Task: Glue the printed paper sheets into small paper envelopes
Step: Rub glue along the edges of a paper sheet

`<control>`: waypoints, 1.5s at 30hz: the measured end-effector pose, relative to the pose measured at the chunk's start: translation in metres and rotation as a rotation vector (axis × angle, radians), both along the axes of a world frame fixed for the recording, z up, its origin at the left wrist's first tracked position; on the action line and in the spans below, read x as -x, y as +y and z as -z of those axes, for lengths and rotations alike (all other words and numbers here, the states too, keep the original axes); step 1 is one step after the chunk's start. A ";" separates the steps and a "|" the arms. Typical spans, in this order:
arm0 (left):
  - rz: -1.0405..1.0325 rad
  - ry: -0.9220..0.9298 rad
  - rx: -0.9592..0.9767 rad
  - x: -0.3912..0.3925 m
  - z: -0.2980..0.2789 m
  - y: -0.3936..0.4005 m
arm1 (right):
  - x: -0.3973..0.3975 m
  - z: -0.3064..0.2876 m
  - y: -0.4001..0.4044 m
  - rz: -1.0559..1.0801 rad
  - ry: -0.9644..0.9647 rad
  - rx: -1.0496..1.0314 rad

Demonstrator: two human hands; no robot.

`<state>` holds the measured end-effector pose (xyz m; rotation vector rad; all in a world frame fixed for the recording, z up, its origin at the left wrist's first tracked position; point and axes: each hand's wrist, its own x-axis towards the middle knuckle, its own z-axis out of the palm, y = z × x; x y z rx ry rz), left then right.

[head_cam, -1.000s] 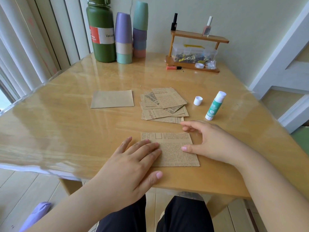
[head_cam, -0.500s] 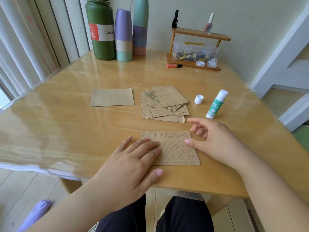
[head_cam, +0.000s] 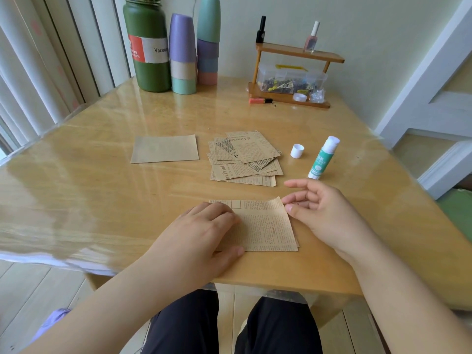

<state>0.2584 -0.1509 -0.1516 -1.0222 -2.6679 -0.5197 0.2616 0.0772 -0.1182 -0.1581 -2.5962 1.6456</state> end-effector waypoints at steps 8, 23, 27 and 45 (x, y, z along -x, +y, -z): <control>-0.005 -0.011 -0.038 -0.002 0.002 0.000 | -0.004 -0.003 -0.006 0.022 -0.044 -0.063; -0.217 -0.543 -0.947 0.020 -0.040 -0.017 | 0.008 -0.014 0.003 0.257 -0.032 0.202; -0.419 -0.597 -0.938 0.056 -0.045 -0.026 | 0.021 -0.008 0.038 0.555 0.219 -0.204; 0.031 -0.104 -0.048 0.020 -0.018 -0.030 | 0.042 0.004 0.048 0.179 0.176 -0.282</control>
